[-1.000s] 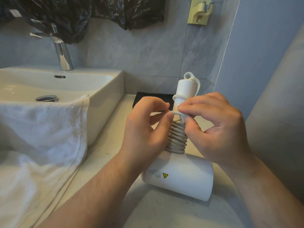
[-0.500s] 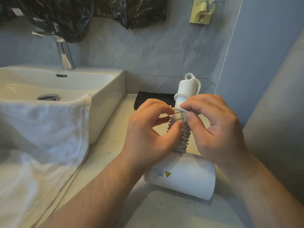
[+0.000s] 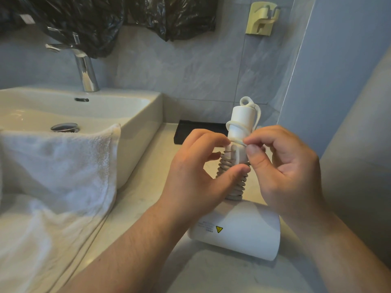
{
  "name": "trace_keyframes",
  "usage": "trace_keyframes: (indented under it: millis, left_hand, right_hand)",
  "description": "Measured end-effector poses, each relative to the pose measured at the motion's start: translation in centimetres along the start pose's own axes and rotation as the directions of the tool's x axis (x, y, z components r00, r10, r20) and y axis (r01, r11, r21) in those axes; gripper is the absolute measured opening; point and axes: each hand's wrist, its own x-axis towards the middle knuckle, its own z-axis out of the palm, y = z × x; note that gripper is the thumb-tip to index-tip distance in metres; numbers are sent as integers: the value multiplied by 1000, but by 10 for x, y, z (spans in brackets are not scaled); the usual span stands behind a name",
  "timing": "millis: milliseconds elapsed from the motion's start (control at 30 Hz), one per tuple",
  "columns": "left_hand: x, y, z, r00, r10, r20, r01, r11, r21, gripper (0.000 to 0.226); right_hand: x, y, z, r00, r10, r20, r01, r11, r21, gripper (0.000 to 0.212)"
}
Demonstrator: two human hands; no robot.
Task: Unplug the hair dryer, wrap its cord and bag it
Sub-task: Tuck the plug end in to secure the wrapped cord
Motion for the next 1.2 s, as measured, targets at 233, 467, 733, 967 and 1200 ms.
trace_keyframes:
  millis: [233,467,733,967,1200]
  left_hand:
    - [-2,0,1,999,39,-14,-38,999,38,27]
    - [-5,1,1,999,-41,-4,40,998,-49,24]
    - [-7,7,0,999,-24,47,29,993,-118,22]
    - [-5,2,3,998,12,54,-11,1000,-25,26]
    - [-6,2,1,994,-81,75,86,994,-62,23]
  right_hand:
    - [0,-4,0,983,172,-63,-159,972,174,14]
    - [7,10,8,815,538,216,-559,632,537,32]
    - [10,7,4,684,654,323,-691,440,573,29]
    - [7,10,2,753,540,376,-651,532,541,31]
    - [8,14,0,771,503,391,-637,590,497,34]
